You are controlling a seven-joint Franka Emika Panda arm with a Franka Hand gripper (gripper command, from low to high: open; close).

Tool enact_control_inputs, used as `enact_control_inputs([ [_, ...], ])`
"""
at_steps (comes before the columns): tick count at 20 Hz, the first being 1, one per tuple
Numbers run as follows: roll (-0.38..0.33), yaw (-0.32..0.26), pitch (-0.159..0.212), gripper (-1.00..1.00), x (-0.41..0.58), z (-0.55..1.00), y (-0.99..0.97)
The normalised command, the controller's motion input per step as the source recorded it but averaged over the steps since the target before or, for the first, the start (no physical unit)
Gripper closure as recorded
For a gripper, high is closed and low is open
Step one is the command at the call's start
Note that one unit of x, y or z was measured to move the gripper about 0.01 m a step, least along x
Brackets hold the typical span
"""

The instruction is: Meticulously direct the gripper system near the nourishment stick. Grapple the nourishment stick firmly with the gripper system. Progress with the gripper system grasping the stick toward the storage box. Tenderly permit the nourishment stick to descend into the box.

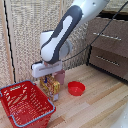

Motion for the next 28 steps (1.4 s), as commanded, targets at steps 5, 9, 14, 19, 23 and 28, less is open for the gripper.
enact_control_inputs([
  [5, 0.047, 0.000, 0.027, 1.00, 0.223, 1.00, 0.00],
  [9, 0.037, 0.000, 0.114, 1.00, 0.062, 0.89, 0.00],
  [14, 0.052, -0.001, 0.149, 1.00, 0.081, 0.77, 0.07],
  [19, 0.088, -0.043, 0.101, 1.00, 0.026, 0.61, 0.47],
  [23, 0.095, -0.041, 0.076, 1.00, 0.000, 0.43, 0.64],
  [28, 0.018, -0.060, 0.089, 1.00, 0.001, 0.20, 0.76],
])
